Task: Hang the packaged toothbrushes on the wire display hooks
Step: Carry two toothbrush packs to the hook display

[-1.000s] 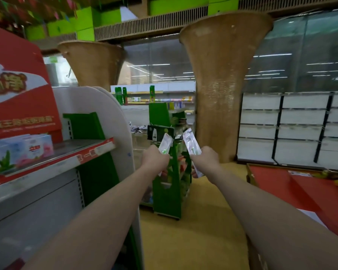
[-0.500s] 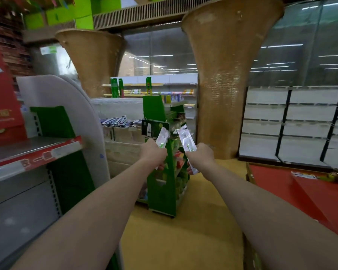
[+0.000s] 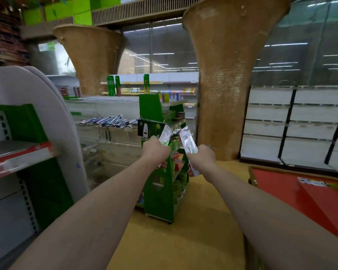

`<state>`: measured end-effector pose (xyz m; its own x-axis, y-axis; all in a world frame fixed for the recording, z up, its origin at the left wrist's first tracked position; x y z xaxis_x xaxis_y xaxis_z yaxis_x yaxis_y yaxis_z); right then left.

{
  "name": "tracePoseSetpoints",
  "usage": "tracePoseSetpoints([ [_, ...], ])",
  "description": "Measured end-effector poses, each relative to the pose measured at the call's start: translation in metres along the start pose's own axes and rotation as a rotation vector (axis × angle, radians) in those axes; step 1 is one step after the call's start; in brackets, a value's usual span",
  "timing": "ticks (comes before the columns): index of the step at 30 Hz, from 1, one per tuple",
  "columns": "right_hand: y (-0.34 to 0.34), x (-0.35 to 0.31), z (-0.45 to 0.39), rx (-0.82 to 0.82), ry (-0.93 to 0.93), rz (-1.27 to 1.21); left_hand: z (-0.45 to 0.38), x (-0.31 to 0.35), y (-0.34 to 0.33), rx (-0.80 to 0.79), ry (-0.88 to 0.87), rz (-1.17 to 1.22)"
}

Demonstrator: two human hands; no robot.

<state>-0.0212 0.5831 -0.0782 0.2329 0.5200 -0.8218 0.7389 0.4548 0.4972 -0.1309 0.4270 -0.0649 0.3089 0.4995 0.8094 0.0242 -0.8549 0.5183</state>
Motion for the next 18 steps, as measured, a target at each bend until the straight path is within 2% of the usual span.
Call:
tracePoseSetpoints([
  [18,-0.124,-0.011,-0.236,0.016,-0.042,-0.040,-0.253,-0.020,-0.094,-0.017,0.004,-0.008],
])
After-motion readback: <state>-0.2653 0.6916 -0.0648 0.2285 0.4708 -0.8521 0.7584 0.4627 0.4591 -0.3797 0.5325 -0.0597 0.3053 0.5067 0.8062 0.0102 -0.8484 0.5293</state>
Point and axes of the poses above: each hand's wrist, its own z-axis away from the middle knuckle, its own y-axis out of the back of the hand, x = y × z, the point moved 9 cm from there along -z, towards the middle knuckle, and after that the axes turned 10 degrees about x, right-handed, at the moved point
